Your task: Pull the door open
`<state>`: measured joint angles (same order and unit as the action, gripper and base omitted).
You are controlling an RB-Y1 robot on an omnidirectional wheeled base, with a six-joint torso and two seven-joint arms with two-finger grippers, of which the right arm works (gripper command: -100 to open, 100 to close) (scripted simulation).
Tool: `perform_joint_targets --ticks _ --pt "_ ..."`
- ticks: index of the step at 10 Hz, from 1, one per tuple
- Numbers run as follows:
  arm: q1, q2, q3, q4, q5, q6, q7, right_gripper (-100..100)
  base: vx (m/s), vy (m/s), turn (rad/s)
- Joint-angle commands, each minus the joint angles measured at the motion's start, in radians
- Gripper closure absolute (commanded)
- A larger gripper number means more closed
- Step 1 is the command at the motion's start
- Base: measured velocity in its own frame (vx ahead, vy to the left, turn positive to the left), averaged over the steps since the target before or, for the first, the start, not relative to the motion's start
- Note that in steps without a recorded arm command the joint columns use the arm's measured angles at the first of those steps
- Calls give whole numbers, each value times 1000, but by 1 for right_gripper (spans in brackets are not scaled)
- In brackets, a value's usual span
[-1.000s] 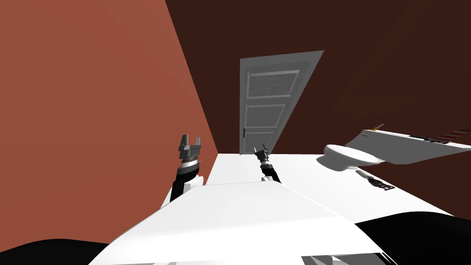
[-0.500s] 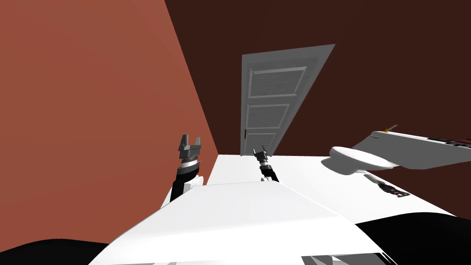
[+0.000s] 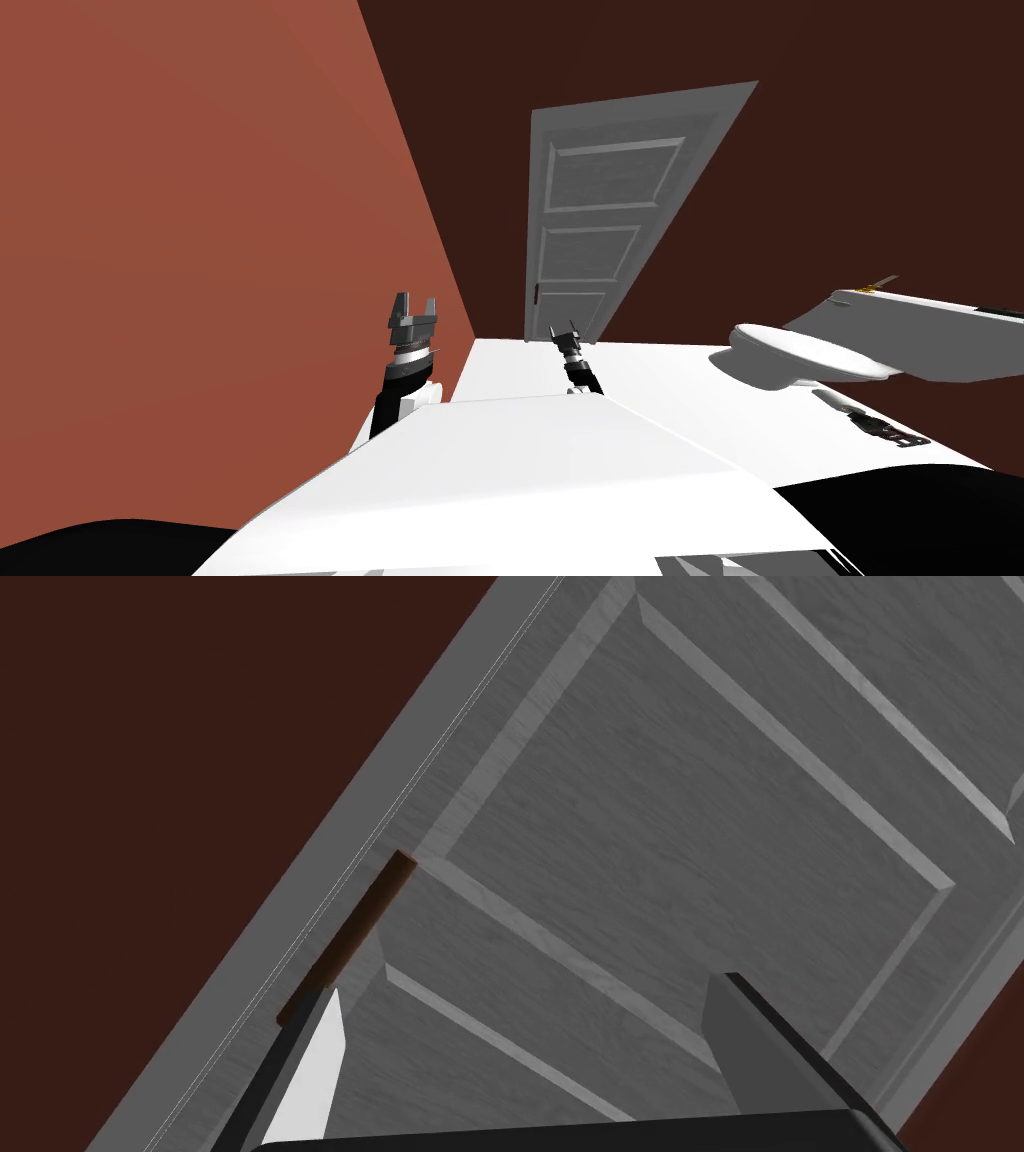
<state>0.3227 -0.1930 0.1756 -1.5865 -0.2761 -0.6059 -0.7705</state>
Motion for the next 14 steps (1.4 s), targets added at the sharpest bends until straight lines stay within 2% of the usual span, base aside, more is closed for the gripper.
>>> perform_joint_targets --ticks 1,14 --pt "-11 -3 6 31 -16 -8 -30 -100 104 13 14" --pt "-92 -50 49 279 -147 -88 -266 -100 100 13 20"
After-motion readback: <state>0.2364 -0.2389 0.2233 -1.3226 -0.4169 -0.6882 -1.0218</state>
